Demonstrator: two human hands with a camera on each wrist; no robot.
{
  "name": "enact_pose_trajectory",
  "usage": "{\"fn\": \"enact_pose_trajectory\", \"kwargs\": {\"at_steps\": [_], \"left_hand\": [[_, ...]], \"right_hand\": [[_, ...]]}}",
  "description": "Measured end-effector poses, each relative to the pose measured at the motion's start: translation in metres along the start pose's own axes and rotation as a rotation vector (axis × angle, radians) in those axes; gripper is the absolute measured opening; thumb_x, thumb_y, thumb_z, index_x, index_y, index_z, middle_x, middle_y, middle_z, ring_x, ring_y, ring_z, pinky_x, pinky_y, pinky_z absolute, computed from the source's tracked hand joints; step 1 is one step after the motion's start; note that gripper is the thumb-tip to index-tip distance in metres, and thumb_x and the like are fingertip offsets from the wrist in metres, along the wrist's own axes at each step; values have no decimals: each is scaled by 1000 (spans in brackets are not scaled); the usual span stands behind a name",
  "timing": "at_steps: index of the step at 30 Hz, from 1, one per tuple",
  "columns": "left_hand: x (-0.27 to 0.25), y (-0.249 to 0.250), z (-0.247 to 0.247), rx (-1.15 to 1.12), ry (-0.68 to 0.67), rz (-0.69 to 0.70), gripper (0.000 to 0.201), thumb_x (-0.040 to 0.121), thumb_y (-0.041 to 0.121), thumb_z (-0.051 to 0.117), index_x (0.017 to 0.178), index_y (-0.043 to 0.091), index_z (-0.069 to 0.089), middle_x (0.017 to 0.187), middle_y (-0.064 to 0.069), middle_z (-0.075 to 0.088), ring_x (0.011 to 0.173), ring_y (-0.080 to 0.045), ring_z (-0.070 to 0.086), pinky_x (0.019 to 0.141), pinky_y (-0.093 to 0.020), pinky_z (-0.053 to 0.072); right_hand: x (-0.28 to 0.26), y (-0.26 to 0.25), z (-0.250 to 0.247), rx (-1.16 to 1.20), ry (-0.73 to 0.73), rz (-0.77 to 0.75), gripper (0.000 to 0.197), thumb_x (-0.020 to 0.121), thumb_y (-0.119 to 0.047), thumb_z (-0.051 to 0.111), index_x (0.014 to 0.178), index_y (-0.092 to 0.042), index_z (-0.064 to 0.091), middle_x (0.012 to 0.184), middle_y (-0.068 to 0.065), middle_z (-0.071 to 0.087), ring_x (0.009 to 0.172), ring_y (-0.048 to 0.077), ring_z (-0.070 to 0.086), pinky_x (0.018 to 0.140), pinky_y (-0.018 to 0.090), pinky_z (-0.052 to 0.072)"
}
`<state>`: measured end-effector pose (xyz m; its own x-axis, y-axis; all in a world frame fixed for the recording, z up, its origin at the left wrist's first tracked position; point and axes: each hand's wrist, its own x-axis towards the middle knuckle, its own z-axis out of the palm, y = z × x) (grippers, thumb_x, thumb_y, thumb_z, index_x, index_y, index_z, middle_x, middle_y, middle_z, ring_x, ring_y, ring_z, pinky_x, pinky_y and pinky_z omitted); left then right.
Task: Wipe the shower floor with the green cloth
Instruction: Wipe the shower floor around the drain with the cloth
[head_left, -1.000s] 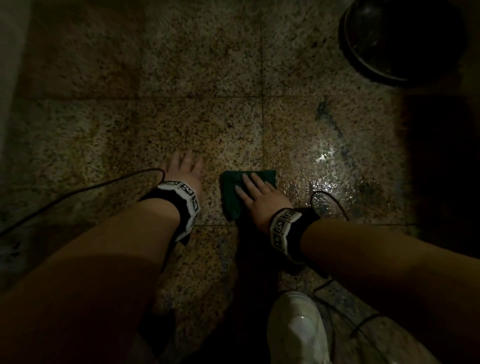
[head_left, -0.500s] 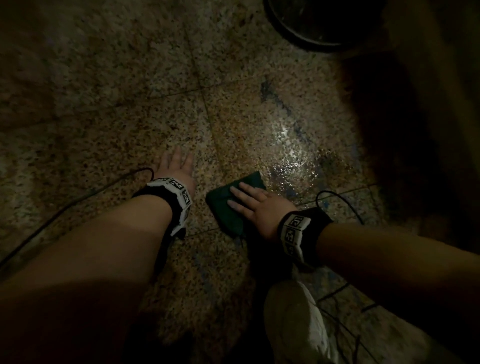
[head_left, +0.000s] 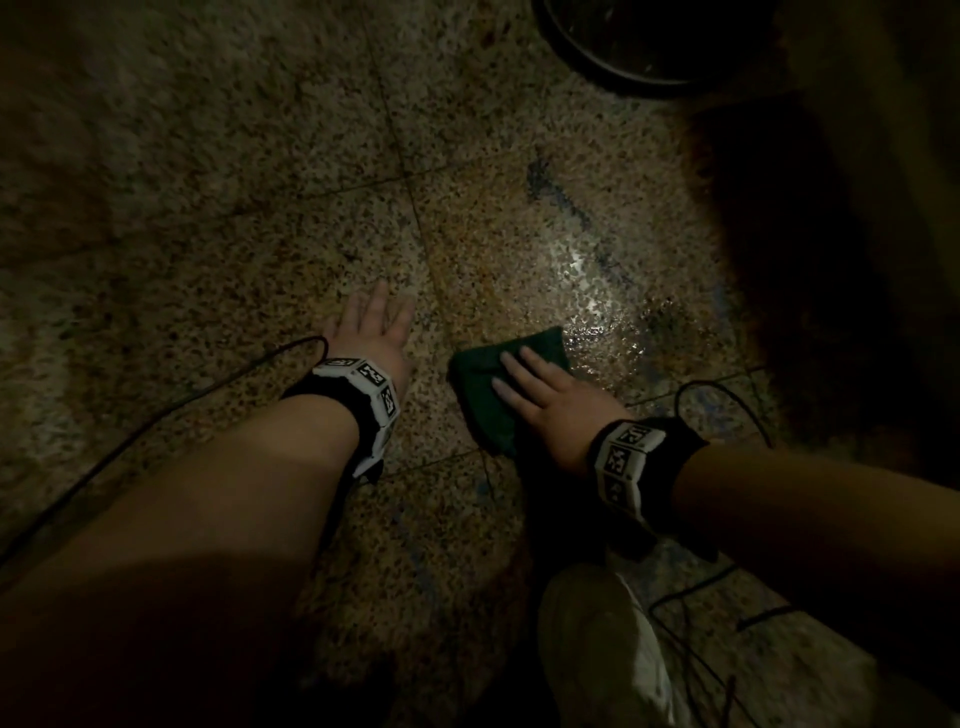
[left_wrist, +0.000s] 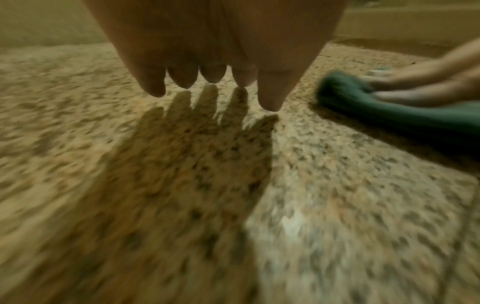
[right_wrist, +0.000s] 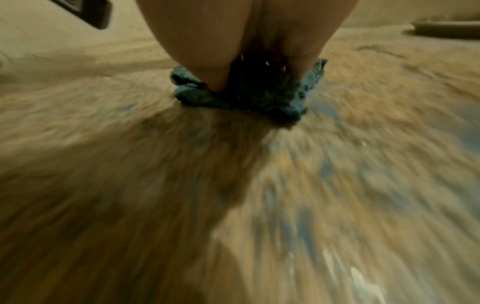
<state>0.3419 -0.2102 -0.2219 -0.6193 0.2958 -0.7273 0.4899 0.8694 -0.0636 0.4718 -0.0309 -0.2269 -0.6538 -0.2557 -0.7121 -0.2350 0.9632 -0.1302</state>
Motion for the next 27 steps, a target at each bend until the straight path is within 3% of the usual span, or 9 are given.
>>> {"fn": "enact_pose_trajectory", "kwargs": {"at_steps": [7,14,22,25,27], "left_hand": [[8,19,-7,-30,-36,28,67,100,45,31,149,31,-12,156,-1,-23,144,-31,-10,117,-41,5],[3,23,-5,4,-41,10,70,99,49,27,148,27,-19,154,-3,-28,144,-32,-13,117,-42,4],[3,24,-5,-9,-23,19,69,99,51,27,149,27,-14,156,-2,-23,144,-31,-12,117,-43,5],[0,31,-7,4,-31,56,68,100,47,29,149,29,-14,156,-1,-23,144,-30,-12,116,-43,6],[-1,36,-9,4,-63,50,72,99,49,33,149,29,-14,155,-1,-25,144,-31,-12,116,-44,6]], "right_hand": [[-3,8,3,-12,6,0,65,101,-23,29,150,-21,-12,156,5,-23,144,24,-18,118,37,5],[24,29,-38,53,78,139,67,100,-19,35,151,-20,-9,156,5,-22,145,24,-15,116,36,14],[-8,30,7,51,1,135,69,100,-24,35,151,-22,-11,156,3,-25,144,24,-18,116,46,16],[-24,31,21,50,-12,120,67,100,-23,33,151,-20,-11,156,7,-24,144,26,-19,118,36,5],[-27,32,21,57,3,118,65,101,-22,31,151,-20,-11,156,7,-24,144,26,-18,117,33,4]]}}
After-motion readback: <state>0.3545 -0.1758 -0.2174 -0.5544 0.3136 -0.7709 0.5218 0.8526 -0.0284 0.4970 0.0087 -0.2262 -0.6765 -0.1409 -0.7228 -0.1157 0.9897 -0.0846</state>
